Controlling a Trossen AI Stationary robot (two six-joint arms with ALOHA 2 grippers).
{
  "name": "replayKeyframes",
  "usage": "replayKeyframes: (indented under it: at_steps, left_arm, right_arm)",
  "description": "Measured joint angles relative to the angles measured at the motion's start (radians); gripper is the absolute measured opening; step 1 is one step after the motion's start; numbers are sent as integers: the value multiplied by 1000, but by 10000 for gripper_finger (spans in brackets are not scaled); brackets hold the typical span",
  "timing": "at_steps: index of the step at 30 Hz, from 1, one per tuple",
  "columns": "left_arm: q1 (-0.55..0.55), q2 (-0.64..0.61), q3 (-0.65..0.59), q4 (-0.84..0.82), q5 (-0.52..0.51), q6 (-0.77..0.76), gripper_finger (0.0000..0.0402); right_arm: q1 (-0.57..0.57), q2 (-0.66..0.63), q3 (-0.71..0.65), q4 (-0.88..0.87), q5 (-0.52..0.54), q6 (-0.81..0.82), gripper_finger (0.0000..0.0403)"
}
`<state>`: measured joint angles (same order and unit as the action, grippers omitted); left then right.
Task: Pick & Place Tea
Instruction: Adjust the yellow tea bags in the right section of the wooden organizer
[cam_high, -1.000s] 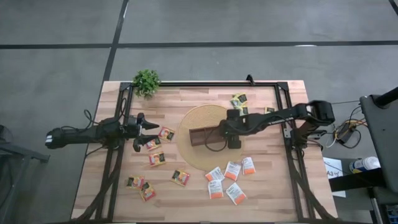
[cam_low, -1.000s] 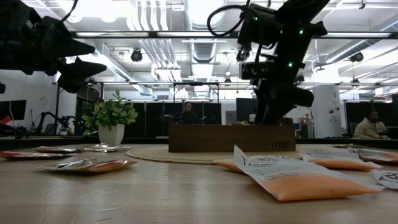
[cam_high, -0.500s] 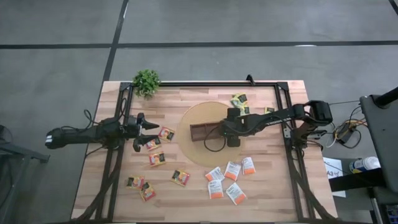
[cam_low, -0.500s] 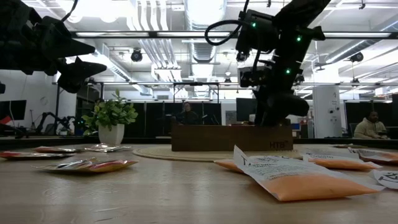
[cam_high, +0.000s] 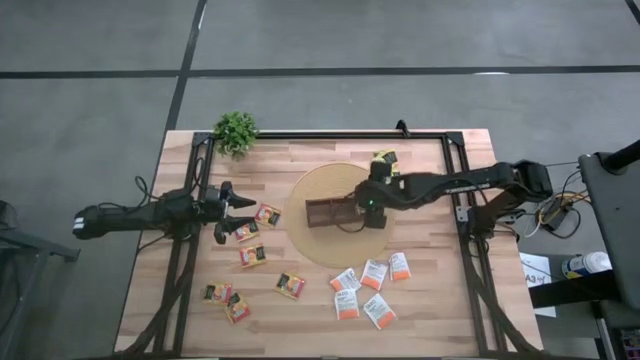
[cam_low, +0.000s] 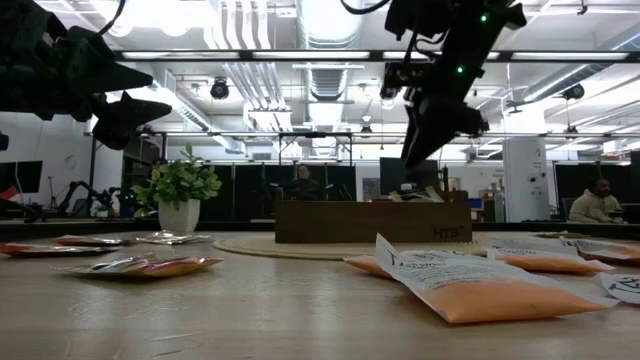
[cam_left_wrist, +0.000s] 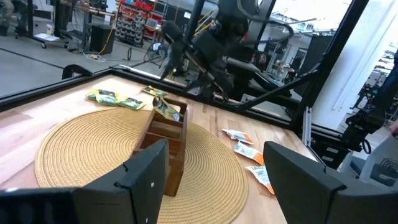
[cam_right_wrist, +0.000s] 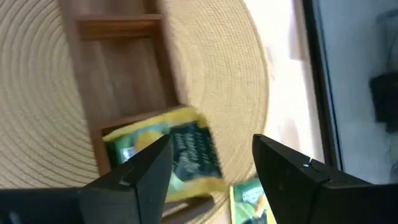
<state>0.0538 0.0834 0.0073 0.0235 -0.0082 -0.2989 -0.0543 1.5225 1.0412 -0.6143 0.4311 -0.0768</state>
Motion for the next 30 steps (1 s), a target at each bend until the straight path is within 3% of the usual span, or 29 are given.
replayKeyframes:
  at_steps: [3, 8, 10, 17, 30]
  left_arm:
    - [0, 0, 0, 0, 0, 0, 257]
    - [0, 0, 0, 0, 0, 0, 257]
    - [0, 0, 0, 0, 0, 0, 257]
    - [0, 0, 0, 0, 0, 0, 257]
    - [0, 0, 0, 0, 0, 0, 257]
  right_arm:
    - [-70, -44, -2, -14, -128, 58, 219]
    - [-242, -76, -16, -19, -559, 61, 219]
    - [-294, -74, -16, -27, -660, 22, 219]
    - [-371, -55, -17, -25, -666, -23, 219]
    - [-384, 44, -17, -22, -666, -130, 219]
